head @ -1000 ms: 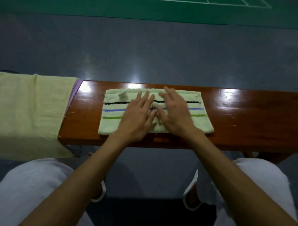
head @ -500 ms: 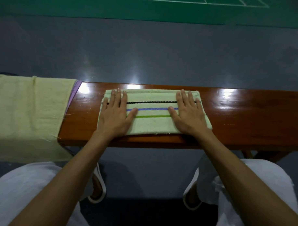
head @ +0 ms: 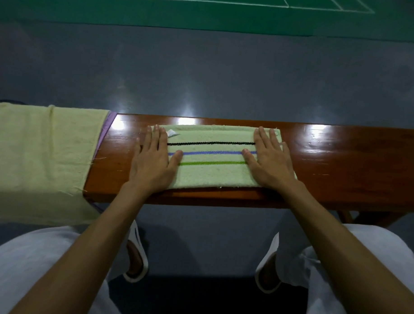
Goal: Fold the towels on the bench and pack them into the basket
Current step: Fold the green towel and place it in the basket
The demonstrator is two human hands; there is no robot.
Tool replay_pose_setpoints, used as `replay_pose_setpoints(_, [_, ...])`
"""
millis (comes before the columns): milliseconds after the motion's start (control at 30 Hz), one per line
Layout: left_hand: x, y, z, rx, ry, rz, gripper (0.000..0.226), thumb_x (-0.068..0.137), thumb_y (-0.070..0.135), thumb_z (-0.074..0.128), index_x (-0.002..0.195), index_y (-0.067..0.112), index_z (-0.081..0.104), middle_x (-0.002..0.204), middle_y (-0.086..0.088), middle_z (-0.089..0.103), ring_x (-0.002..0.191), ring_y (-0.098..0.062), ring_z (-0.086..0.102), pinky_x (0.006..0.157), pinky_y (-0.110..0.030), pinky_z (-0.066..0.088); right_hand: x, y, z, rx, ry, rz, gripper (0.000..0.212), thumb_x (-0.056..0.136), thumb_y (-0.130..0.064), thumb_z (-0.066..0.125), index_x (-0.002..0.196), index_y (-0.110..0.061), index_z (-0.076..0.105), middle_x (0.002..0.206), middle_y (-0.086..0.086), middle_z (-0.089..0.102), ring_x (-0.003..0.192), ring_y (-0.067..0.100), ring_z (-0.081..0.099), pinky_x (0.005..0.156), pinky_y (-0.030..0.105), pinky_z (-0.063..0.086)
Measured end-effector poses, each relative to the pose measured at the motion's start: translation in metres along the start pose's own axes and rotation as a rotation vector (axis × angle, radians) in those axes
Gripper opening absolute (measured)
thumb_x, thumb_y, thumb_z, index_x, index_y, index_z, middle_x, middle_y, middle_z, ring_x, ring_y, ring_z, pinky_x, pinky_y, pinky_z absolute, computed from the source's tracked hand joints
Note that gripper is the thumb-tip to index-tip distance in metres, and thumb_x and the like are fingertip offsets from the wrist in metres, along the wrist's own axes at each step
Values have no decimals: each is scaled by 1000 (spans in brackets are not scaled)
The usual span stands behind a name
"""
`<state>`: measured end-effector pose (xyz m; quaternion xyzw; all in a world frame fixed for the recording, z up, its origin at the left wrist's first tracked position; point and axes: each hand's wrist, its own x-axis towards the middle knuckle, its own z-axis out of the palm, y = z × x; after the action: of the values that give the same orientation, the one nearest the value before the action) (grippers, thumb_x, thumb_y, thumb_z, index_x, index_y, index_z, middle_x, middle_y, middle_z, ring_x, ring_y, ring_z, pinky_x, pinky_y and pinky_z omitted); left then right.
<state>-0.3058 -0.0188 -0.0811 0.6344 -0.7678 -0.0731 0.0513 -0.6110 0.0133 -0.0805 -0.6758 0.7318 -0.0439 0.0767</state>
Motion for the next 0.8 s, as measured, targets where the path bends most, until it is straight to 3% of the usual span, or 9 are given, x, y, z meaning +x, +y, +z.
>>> replay_pose_setpoints(167, [-8,10,-5,-74,93,23,90,96,71,39,162,16,16,171,-11,13,159,-30,1,127,-51,7,-7,-2,-10,198,83,0,78,101,-54,48,163,-21,15,171,-2,11,158,27,-1,124,53,12])
replay_pose_setpoints(233, [-15,22,-9,-119,155,55,89,93,69,51,159,15,26,168,-12,24,157,-31,11,127,-50,15,-7,2,-14,284,152,9,75,97,-45,61,160,-18,28,167,4,26,155,30,16,123,54,22])
replay_pose_setpoints(333, [-23,42,-11,-168,236,105,82,92,62,59,155,14,37,166,-13,29,156,-31,17,126,-50,20,-6,12,-18,348,255,103,63,90,-33,70,144,-10,47,141,12,50,131,30,45,109,47,44])
replay_pose_setpoints(433, [-25,54,-3,-173,210,180,73,92,64,56,149,18,46,162,-11,36,154,-29,23,125,-49,22,-9,17,-24,285,292,272,50,88,-35,73,126,-7,56,124,14,57,116,31,51,91,41,46])
replay_pose_setpoints(533, [-27,62,6,-144,184,184,76,89,74,48,141,18,52,156,-10,45,149,-31,32,121,-49,29,-12,16,-27,167,244,359,50,90,-47,70,119,-9,58,122,11,55,112,30,53,81,37,42])
replay_pose_setpoints(700, [-29,75,16,-97,149,150,85,92,77,34,152,17,42,165,-12,32,154,-32,23,124,-50,21,-9,21,-25,187,164,407,59,88,-57,69,119,-8,58,117,10,64,107,31,62,80,40,52])
replay_pose_setpoints(800, [-29,81,19,-110,149,148,85,94,76,33,155,17,38,167,-12,27,155,-32,18,126,-52,18,-5,26,-27,282,115,432,48,87,-55,70,106,-12,65,106,8,70,94,30,66,73,38,53])
